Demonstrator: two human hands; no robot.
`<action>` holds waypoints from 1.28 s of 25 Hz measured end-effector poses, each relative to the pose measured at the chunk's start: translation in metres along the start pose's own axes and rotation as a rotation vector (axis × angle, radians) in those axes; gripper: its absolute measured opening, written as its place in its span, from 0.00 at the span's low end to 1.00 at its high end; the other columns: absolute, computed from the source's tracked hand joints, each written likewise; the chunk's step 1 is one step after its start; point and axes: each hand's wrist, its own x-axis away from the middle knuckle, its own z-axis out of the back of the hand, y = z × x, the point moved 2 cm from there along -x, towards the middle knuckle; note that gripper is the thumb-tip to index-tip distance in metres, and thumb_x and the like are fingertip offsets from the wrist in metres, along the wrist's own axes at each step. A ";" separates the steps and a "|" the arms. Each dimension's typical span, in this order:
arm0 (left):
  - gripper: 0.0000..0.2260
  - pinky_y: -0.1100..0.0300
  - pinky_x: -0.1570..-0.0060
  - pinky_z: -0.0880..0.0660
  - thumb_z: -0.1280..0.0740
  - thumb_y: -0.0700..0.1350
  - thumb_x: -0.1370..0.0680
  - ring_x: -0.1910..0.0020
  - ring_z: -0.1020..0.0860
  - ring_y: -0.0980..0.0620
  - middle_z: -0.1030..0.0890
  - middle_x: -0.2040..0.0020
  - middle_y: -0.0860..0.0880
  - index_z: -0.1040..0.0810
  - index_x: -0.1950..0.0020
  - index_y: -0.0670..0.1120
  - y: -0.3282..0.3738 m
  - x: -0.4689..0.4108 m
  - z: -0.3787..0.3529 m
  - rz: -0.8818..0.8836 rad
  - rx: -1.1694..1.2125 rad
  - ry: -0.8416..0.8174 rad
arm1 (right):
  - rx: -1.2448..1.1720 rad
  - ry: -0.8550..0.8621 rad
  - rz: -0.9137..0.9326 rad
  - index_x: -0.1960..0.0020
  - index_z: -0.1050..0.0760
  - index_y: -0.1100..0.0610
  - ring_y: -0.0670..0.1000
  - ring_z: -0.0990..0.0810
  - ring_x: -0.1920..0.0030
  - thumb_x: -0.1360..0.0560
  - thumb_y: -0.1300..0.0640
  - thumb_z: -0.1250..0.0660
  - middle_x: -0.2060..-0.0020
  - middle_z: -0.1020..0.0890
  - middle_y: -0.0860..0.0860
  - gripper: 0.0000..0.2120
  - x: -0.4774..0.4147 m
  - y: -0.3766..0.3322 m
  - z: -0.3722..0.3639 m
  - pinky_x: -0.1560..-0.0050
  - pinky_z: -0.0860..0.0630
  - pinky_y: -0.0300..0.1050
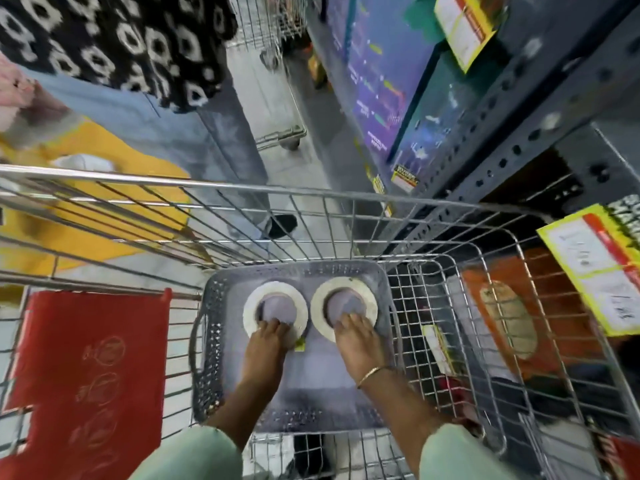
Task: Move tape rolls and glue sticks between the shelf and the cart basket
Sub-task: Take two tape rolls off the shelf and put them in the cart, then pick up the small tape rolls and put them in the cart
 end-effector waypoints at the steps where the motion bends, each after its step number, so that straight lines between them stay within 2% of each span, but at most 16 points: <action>1: 0.13 0.58 0.73 0.24 0.27 0.37 0.40 0.65 0.19 0.43 0.18 0.62 0.47 0.21 0.59 0.47 -0.001 -0.002 -0.003 -0.011 -0.004 0.008 | 0.008 0.018 -0.011 0.73 0.20 0.59 0.49 0.18 0.69 0.40 0.60 0.48 0.74 0.18 0.51 0.18 0.000 0.000 0.001 0.57 0.33 0.42; 3: 0.19 0.58 0.73 0.25 0.23 0.39 0.44 0.64 0.19 0.43 0.18 0.61 0.48 0.22 0.56 0.48 -0.003 -0.004 -0.004 -0.049 -0.033 0.040 | -0.004 0.043 -0.023 0.73 0.19 0.58 0.48 0.19 0.70 0.40 0.59 0.48 0.75 0.19 0.52 0.17 0.001 0.002 0.003 0.60 0.26 0.41; 5: 0.25 0.56 0.68 0.22 0.21 0.40 0.46 0.60 0.19 0.40 0.19 0.57 0.45 0.25 0.53 0.47 0.001 -0.001 0.005 -0.072 0.008 0.040 | -0.032 0.045 0.003 0.72 0.19 0.56 0.46 0.19 0.70 0.41 0.57 0.41 0.75 0.19 0.50 0.12 0.005 0.003 0.013 0.65 0.22 0.34; 8: 0.24 0.51 0.56 0.21 0.22 0.41 0.41 0.55 0.20 0.37 0.20 0.52 0.40 0.26 0.49 0.43 0.022 0.013 0.040 -0.092 0.058 0.115 | -0.057 0.191 0.025 0.71 0.19 0.54 0.46 0.18 0.68 0.40 0.57 0.36 0.72 0.17 0.48 0.07 0.018 0.007 0.054 0.68 0.22 0.33; 10: 0.18 0.50 0.46 0.28 0.30 0.46 0.32 0.48 0.24 0.40 0.21 0.47 0.39 0.26 0.46 0.42 0.044 0.023 0.072 -0.116 0.135 0.222 | -0.145 0.316 0.000 0.66 0.19 0.52 0.47 0.17 0.64 0.41 0.58 0.30 0.68 0.17 0.47 0.04 0.035 0.019 0.101 0.65 0.21 0.34; 12: 0.19 0.50 0.44 0.29 0.41 0.51 0.30 0.45 0.26 0.41 0.23 0.43 0.41 0.27 0.43 0.43 0.082 0.036 0.111 -0.175 0.236 0.282 | -0.262 0.430 -0.065 0.61 0.20 0.51 0.50 0.18 0.61 0.40 0.57 0.30 0.64 0.17 0.48 0.07 0.070 0.041 0.157 0.59 0.21 0.38; 15: 0.18 0.49 0.43 0.28 0.38 0.48 0.28 0.43 0.26 0.39 0.24 0.41 0.39 0.27 0.41 0.42 0.153 0.056 0.171 -0.322 0.318 0.374 | -0.406 0.654 -0.137 0.58 0.22 0.56 0.55 0.21 0.55 0.33 0.55 0.42 0.60 0.19 0.55 0.12 0.143 0.081 0.239 0.52 0.28 0.46; 17: 0.19 0.51 0.43 0.31 0.41 0.50 0.29 0.44 0.27 0.41 0.23 0.43 0.39 0.27 0.42 0.41 0.220 0.077 0.210 -0.502 0.346 0.447 | -0.442 0.822 -0.221 0.55 0.22 0.58 0.54 0.25 0.53 0.32 0.58 0.40 0.58 0.18 0.58 0.10 0.212 0.121 0.284 0.51 0.31 0.45; 19: 0.17 0.52 0.43 0.30 0.40 0.48 0.27 0.44 0.28 0.43 0.24 0.43 0.40 0.27 0.42 0.41 0.284 0.100 0.239 -0.674 0.407 0.451 | -0.458 0.906 -0.375 0.52 0.20 0.61 0.56 0.24 0.50 0.33 0.62 0.33 0.55 0.17 0.60 0.09 0.273 0.163 0.314 0.48 0.35 0.43; 21: 0.15 0.56 0.41 0.32 0.35 0.42 0.27 0.42 0.28 0.44 0.25 0.42 0.40 0.28 0.41 0.40 0.347 0.124 0.251 -0.828 0.417 0.363 | -0.494 0.906 -0.576 0.49 0.19 0.63 0.60 0.22 0.45 0.33 0.66 0.29 0.49 0.18 0.61 0.12 0.336 0.209 0.322 0.45 0.34 0.41; 23: 0.19 0.58 0.38 0.37 0.33 0.39 0.27 0.38 0.29 0.43 0.26 0.37 0.39 0.30 0.36 0.39 0.402 0.138 0.246 -0.940 0.369 0.230 | -0.551 0.773 -0.775 0.47 0.20 0.63 0.59 0.21 0.43 0.32 0.65 0.28 0.46 0.18 0.61 0.13 0.385 0.251 0.309 0.45 0.32 0.42; 25: 0.23 0.57 0.32 0.40 0.36 0.40 0.25 0.31 0.33 0.42 0.34 0.29 0.39 0.37 0.30 0.39 0.453 0.142 0.236 -0.988 0.249 0.123 | -0.584 0.629 -0.906 0.49 0.20 0.64 0.58 0.19 0.46 0.32 0.60 0.28 0.49 0.17 0.61 0.13 0.424 0.275 0.288 0.53 0.31 0.43; 27: 0.23 0.54 0.29 0.41 0.42 0.41 0.21 0.28 0.38 0.44 0.39 0.26 0.41 0.43 0.28 0.39 0.494 0.135 0.232 -0.940 -0.020 0.124 | -0.531 0.485 -0.956 0.50 0.21 0.65 0.59 0.20 0.46 0.34 0.54 0.29 0.49 0.18 0.63 0.17 0.444 0.281 0.264 0.55 0.31 0.43; 28: 0.21 0.53 0.29 0.40 0.45 0.41 0.20 0.27 0.38 0.44 0.39 0.26 0.40 0.42 0.28 0.39 0.508 0.131 0.233 -0.955 -0.099 0.121 | -0.509 0.425 -0.967 0.48 0.22 0.64 0.58 0.22 0.44 0.34 0.53 0.28 0.46 0.19 0.62 0.19 0.447 0.280 0.252 0.50 0.30 0.44; 30: 0.18 0.48 0.29 0.41 0.50 0.40 0.19 0.28 0.38 0.39 0.36 0.28 0.36 0.38 0.30 0.36 0.524 0.119 0.231 -1.040 -0.256 0.118 | -0.521 0.374 -0.976 0.42 0.24 0.62 0.58 0.24 0.41 0.34 0.55 0.26 0.42 0.21 0.60 0.23 0.448 0.276 0.234 0.41 0.30 0.45; 32: 0.22 0.45 0.31 0.36 0.57 0.41 0.20 0.33 0.32 0.35 0.31 0.33 0.32 0.34 0.34 0.33 0.533 0.100 0.223 -1.054 -0.346 0.150 | -0.528 0.392 -0.985 0.43 0.24 0.59 0.57 0.24 0.42 0.36 0.54 0.24 0.42 0.21 0.58 0.24 0.445 0.273 0.224 0.43 0.28 0.44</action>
